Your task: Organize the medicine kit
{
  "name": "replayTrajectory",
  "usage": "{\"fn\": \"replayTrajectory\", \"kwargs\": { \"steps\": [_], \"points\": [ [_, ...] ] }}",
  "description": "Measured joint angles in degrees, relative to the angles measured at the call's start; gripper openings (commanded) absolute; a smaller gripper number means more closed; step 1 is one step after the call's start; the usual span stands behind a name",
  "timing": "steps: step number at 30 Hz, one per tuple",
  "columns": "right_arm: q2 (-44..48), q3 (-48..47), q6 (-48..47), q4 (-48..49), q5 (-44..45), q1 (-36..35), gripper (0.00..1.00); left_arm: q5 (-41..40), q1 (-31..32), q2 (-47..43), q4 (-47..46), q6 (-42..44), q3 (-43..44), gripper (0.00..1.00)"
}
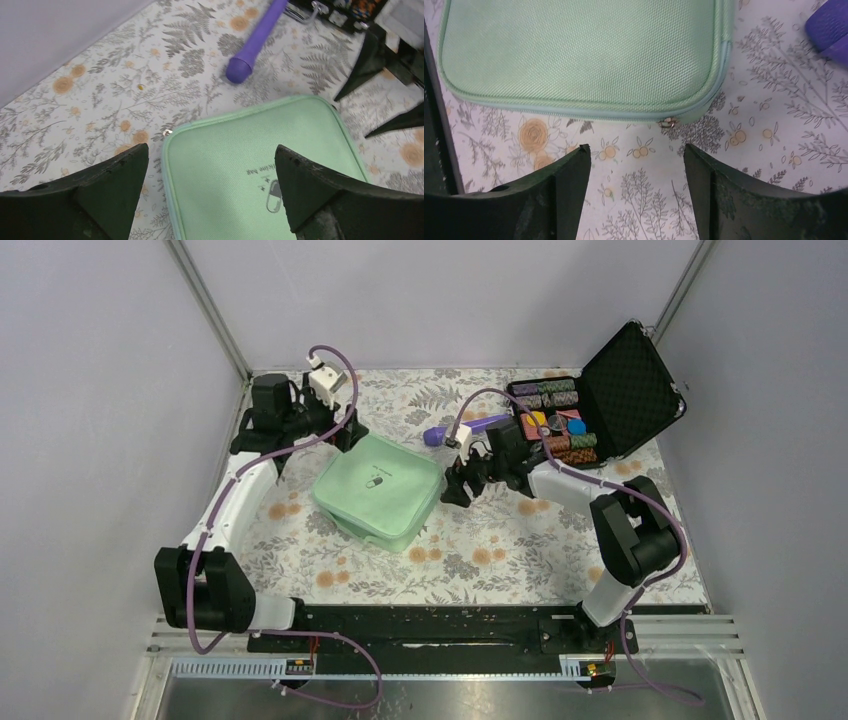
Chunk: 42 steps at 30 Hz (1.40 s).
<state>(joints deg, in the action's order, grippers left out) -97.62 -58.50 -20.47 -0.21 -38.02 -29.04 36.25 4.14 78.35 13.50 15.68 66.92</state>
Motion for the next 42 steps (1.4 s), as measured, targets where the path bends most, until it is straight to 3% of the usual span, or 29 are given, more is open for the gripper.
{"fn": "replayTrajectory", "kwargs": {
  "steps": [7,10,14,23,29,32,38,42],
  "points": [
    [-0.8,2.4,6.2,13.6,-0.2,0.0,0.71,0.0,4.9,-1.6,9.2,8.3,0.3,0.95],
    [-3.1,0.0,7.2,14.1,-1.4,0.0,0.64,-0.2,6.3,-2.0,12.7,10.5,0.7,0.95],
    [-6.3,-5.2,8.3,11.8,-3.3,0.5,0.66,-0.7,6.3,-2.6,15.4,12.4,2.3,0.95],
    [-5.4,-0.5,14.0,17.6,-5.0,1.2,0.71,-0.9,6.3,-3.5,18.3,15.0,4.2,0.95],
    [-6.1,0.7,15.5,21.2,-5.4,1.4,0.61,-0.9,6.3,-3.5,19.9,15.4,4.2,0.95],
    [-7.1,1.0,15.3,23.4,-7.4,1.9,0.67,-0.9,6.3,-3.5,20.3,15.3,4.2,0.95],
    [-7.4,0.9,12.1,20.5,-15.0,2.0,0.72,-0.3,6.3,-3.3,22.1,15.4,4.2,0.95],
    [-7.4,0.5,6.4,14.1,-16.9,0.9,0.64,0.4,6.3,-2.6,23.4,15.5,4.2,0.94]
  ]
}}
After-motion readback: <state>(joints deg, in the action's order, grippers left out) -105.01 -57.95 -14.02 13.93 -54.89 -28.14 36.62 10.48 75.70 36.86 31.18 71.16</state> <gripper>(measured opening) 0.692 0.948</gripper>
